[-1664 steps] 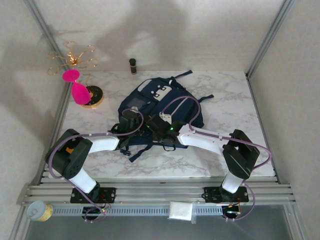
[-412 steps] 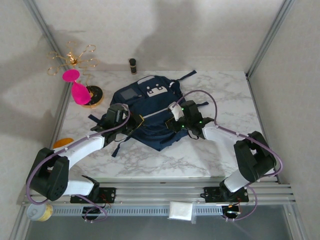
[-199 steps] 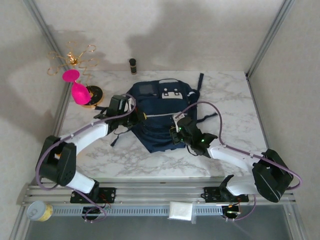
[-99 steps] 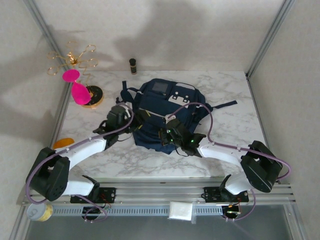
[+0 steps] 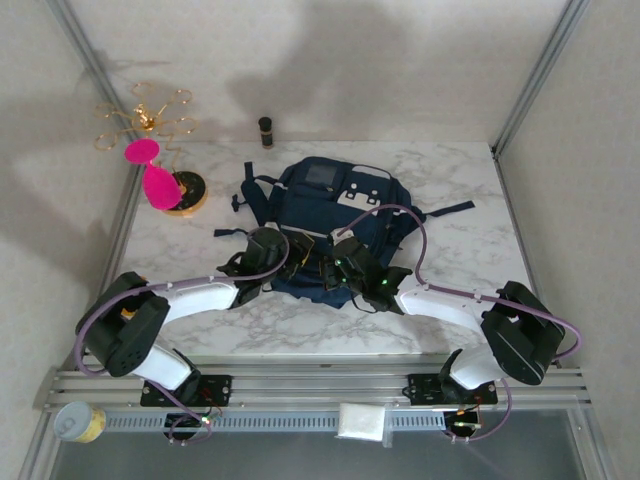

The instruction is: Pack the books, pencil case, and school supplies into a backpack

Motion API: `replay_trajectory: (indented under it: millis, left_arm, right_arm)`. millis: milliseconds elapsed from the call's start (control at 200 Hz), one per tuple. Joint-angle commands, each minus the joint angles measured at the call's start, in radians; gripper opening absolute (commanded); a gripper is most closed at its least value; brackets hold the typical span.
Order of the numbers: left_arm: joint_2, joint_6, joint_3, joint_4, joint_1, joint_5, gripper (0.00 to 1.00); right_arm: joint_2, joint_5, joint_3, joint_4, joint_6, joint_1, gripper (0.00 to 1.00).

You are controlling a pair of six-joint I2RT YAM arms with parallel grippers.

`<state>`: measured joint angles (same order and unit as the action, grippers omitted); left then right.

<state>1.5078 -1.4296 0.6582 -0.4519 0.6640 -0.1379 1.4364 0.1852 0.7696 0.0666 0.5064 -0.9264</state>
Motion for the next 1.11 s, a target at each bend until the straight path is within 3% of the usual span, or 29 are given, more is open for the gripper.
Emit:
replay_trajectory:
  millis: [0,95,350,536,1101]
  left_arm:
    - [0.022,-0.029,0.021,-0.004,0.015,0.083,0.14]
    - [0.019,0.009,0.019,0.049,-0.02,0.108,0.0]
    - [-0.04,0.122,-0.001,0.161,-0.15,0.104,0.0]
    - [-0.041,0.233,0.044,0.243,-0.224,0.08,0.0]
    - [0.028,0.446,0.17,0.391,-0.312,0.046,0.0]
  right_arm:
    - [-0.012,-0.001,0.025,0.013,-0.002,-0.024,0.0]
    - [-0.045,0.04,0.028,-0.043,0.005,-0.025,0.0]
    - [-0.18,0.11,-0.039,-0.232,0.035,-0.02,0.0]
    - [-0.272,0.135,-0.091,-0.286,0.017,0.049,0.0]
    - [-0.216,0.163,-0.043,-0.22,-0.181,0.315,0.0]
